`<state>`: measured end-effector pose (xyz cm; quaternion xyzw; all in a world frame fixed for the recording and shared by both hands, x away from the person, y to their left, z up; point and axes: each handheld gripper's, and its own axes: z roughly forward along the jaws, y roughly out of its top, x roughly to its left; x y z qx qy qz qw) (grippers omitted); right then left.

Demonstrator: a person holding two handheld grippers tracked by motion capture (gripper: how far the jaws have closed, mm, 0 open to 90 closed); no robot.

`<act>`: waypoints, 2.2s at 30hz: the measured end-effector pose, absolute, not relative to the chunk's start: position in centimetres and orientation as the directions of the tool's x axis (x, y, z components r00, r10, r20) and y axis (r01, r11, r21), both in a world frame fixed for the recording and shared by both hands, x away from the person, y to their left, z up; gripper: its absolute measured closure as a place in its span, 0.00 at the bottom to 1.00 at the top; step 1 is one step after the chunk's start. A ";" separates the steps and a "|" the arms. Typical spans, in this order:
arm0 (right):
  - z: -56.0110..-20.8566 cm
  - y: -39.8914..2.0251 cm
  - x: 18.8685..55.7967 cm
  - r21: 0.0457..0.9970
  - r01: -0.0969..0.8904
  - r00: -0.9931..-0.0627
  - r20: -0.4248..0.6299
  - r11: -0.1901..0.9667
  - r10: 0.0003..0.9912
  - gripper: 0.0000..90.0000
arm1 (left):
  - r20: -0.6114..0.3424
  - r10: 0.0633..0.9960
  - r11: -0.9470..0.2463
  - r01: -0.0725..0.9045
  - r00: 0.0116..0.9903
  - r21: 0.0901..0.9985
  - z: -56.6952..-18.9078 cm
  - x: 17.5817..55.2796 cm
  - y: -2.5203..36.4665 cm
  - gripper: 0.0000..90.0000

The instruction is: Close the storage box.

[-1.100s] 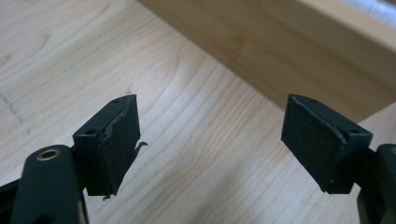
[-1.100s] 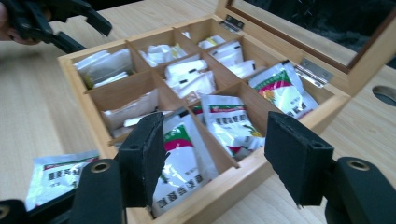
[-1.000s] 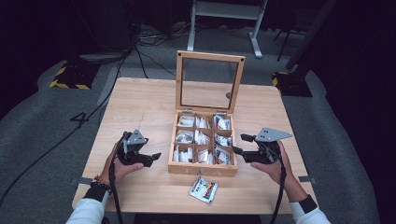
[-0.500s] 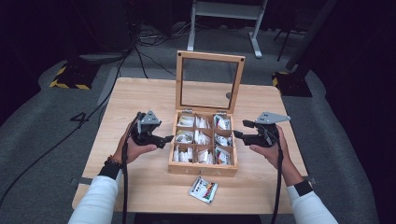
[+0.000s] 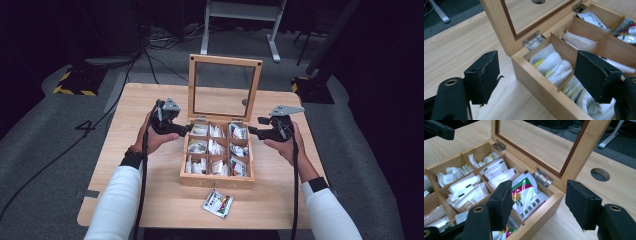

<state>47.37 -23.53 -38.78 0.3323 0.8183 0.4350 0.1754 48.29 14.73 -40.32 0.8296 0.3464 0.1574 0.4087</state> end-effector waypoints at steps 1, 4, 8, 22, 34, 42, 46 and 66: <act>-38.8 -23.5 47.4 0.829 0.391 -0.718 0.002 0.401 0.696 0.43 | -0.043 0.707 -0.409 0.457 0.706 0.790 -40.3 48.6 14.6 0.23; -38.4 -23.3 48.4 0.825 0.396 -0.702 -0.011 0.403 0.712 0.45 | -0.038 0.721 -0.401 0.462 0.691 0.791 -40.3 49.9 14.0 0.24; -38.3 -23.3 49.3 0.825 0.406 -0.692 -0.003 0.393 0.722 0.45 | -0.035 0.733 -0.399 0.471 0.679 0.786 -40.2 50.7 13.4 0.25; -39.4 -22.6 53.6 0.794 0.476 -0.630 0.006 0.379 0.777 0.47 | -0.027 0.787 -0.384 0.523 0.617 0.761 -40.1 53.7 11.7 0.26; -40.3 -21.5 55.0 0.785 0.514 -0.608 0.049 0.346 0.793 0.51 | -0.055 0.827 -0.348 0.587 0.559 0.730 -41.0 55.2 12.0 0.28; -41.1 -21.7 55.8 0.781 0.527 -0.614 0.078 0.335 0.785 0.56 | -0.061 0.809 -0.370 0.588 0.585 0.719 -41.5 55.7 11.3 0.36; -40.9 -21.1 55.7 0.785 0.514 -0.625 0.066 0.345 0.778 0.59 | -0.068 0.789 -0.378 0.569 0.611 0.730 -41.2 55.7 10.6 0.42; -40.5 -21.5 54.7 0.812 0.508 -0.609 0.103 0.287 0.786 0.62 | -0.114 0.783 -0.336 0.571 0.611 0.749 -40.7 54.9 11.2 0.51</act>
